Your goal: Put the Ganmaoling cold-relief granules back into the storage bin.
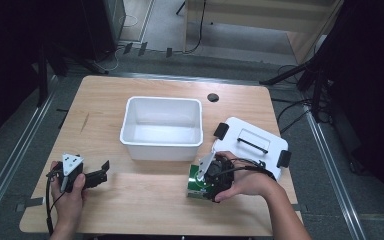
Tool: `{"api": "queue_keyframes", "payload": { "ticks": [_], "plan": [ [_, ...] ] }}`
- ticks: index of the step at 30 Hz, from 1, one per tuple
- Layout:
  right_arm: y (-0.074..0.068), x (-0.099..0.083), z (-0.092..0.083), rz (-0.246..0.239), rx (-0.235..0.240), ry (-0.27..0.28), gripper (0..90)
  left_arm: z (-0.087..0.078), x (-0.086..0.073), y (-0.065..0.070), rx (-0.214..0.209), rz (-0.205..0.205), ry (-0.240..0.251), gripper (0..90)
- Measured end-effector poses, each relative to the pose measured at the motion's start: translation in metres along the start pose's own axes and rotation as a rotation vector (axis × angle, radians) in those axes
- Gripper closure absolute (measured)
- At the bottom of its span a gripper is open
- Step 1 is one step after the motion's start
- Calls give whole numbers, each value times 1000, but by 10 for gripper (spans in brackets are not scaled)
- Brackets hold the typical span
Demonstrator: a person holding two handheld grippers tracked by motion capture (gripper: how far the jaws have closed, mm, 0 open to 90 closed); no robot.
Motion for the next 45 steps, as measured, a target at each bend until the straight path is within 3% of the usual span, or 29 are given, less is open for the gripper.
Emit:
{"api": "queue_keyframes", "payload": {
  "ticks": [8,45],
  "plan": [
    [-1,-1,-3,-27,-6,0,164,0,0,0,-1,0,-1,0],
    [17,-22,-64,29,-88,20,166,0,0,0,-3,1,-2,0]
  ]
}}
Point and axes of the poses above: each handheld gripper's, and its own axes: z roughly forward along the jaws, x roughly out of its top, y roughly to its right, the point moved 6 cm from there along z, roughly forward along the jaws, and after that the axes turned 12 degrees about -z, right-handed, at the moved point
